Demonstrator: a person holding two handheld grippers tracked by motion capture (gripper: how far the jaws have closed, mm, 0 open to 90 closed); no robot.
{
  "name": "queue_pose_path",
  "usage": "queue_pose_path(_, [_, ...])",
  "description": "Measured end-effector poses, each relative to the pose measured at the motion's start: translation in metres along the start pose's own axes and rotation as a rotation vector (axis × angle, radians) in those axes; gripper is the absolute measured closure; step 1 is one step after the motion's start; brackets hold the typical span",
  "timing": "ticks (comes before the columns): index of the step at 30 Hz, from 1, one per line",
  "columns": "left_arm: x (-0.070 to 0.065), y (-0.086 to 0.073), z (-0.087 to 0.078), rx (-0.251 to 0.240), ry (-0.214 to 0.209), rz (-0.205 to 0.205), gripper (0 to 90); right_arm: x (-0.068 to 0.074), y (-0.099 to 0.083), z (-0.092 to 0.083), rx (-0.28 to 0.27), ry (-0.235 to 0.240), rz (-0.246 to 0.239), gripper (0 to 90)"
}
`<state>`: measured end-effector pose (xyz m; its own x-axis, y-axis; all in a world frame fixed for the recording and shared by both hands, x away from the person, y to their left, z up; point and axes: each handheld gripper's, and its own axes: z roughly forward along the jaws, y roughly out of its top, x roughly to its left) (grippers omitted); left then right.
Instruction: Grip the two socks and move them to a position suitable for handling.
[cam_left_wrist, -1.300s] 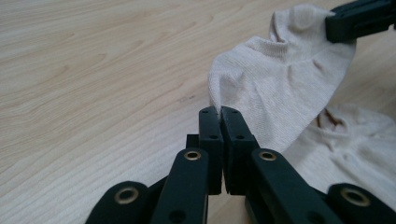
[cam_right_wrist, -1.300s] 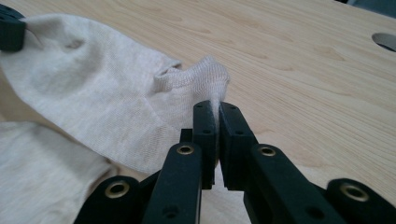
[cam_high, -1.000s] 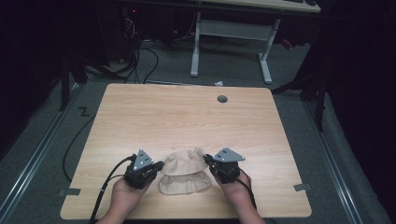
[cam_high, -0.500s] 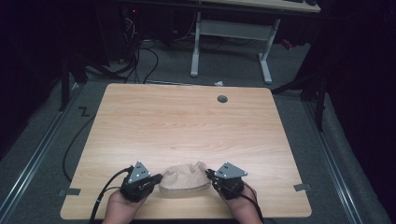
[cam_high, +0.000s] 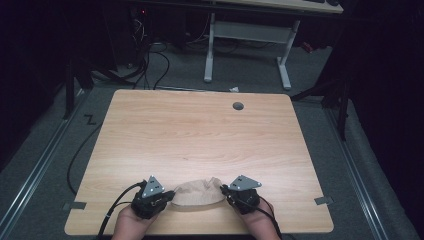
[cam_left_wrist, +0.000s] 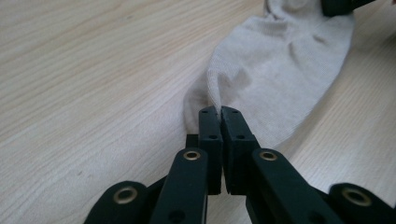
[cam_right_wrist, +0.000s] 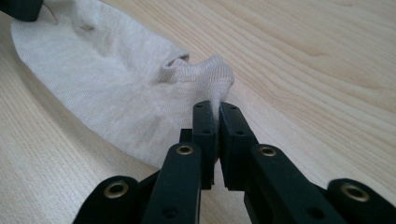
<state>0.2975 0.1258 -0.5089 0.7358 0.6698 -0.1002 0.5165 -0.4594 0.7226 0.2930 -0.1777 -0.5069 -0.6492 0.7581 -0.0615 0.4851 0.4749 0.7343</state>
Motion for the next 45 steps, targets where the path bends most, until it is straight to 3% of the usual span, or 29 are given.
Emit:
queue_pose_path(1, [0.000, -0.001, 0.002, 0.010, -0.009, -0.017, 87.1, -0.001, -0.001, 0.002, 0.015, 0.005, 0.004, 85.8])
queue_pose_path(2, [0.002, -0.002, 0.002, 0.023, -0.007, -0.002, 87.1, -0.001, -0.002, 0.004, 0.025, 0.005, 0.006, 85.7])
queue_pose_path(5, [-0.003, -0.004, 0.006, 0.018, -0.020, -0.058, 86.2, -0.002, -0.003, 0.006, 0.050, 0.011, 0.012, 85.1])
queue_pose_path(6, [0.002, -0.003, 0.004, 0.039, -0.005, 0.002, 85.3, -0.002, -0.004, 0.007, 0.057, 0.011, 0.016, 84.4])
queue_pose_path(9, [0.001, -0.003, 0.005, 0.044, 0.002, 0.000, 80.9, -0.003, -0.005, 0.010, 0.067, 0.014, 0.018, 81.2])
queue_pose_path(10, [-0.004, -0.004, 0.007, 0.024, -0.007, -0.062, 79.5, -0.003, -0.005, 0.010, 0.069, 0.012, 0.024, 80.4])
queue_pose_path(11, [0.001, -0.003, 0.006, 0.046, 0.015, 0.009, 77.5, -0.004, -0.006, 0.010, 0.067, 0.017, 0.023, 79.2])
queue_pose_path(12, [-0.005, -0.004, 0.008, 0.015, 0.001, -0.063, 76.7, -0.004, -0.006, 0.010, 0.065, 0.016, 0.027, 78.7])
queue_pose_path(13, [0.001, -0.002, 0.006, 0.039, 0.021, 0.010, 75.4, -0.005, -0.006, 0.010, 0.064, 0.019, 0.031, 78.1])
queue_pose_path(14, [-0.003, -0.003, 0.007, 0.016, 0.008, -0.050, 73.2, -0.005, -0.006, 0.010, 0.066, 0.020, 0.038, 77.3])
queue_pose_path(15, [0.002, -0.002, 0.005, 0.031, 0.021, 0.007, 70.6, -0.006, -0.006, 0.010, 0.061, 0.023, 0.039, 75.8])
queue_pose_path(16, [-0.001, -0.002, 0.006, 0.009, 0.008, -0.029, 68.1, -0.007, -0.006, 0.009, 0.058, 0.025, 0.039, 74.6])
queue_pose_path(17, [-0.001, -0.002, 0.005, 0.001, 0.007, -0.032, 64.3, -0.007, -0.005, 0.008, 0.048, 0.023, 0.050, 72.9])
queue_pose_path(18, [0.002, -0.002, 0.003, 0.005, 0.016, 0.004, 63.1, -0.007, -0.005, 0.007, 0.041, 0.022, 0.053, 72.3])
queue_pose_path(23, [0.004, 0.000, -0.002, -0.043, 0.016, 0.010, 56.6, -0.012, -0.003, -0.002, -0.028, 0.006, 0.070, 69.6])
queue_pose_path(28, [0.010, 0.001, -0.008, -0.073, 0.041, 0.004, 52.3, -0.024, -0.005, -0.004, -0.046, -0.021, 0.103, 68.7])
queue_pose_path(36, [0.041, 0.001, -0.025, -0.143, 0.086, -0.078, 47.9, -0.053, -0.014, -0.007, -0.072, -0.087, 0.171, 59.5])
queue_pose_path(40, [0.063, -0.003, -0.035, -0.158, 0.154, -0.107, 46.7, -0.070, -0.020, -0.012, -0.098, -0.140, 0.213, 56.9])
queue_pose_path(45, [0.089, -0.012, -0.041, -0.112, 0.274, -0.107, 45.7, -0.093, -0.032, -0.011, -0.100, -0.211, 0.264, 55.7])
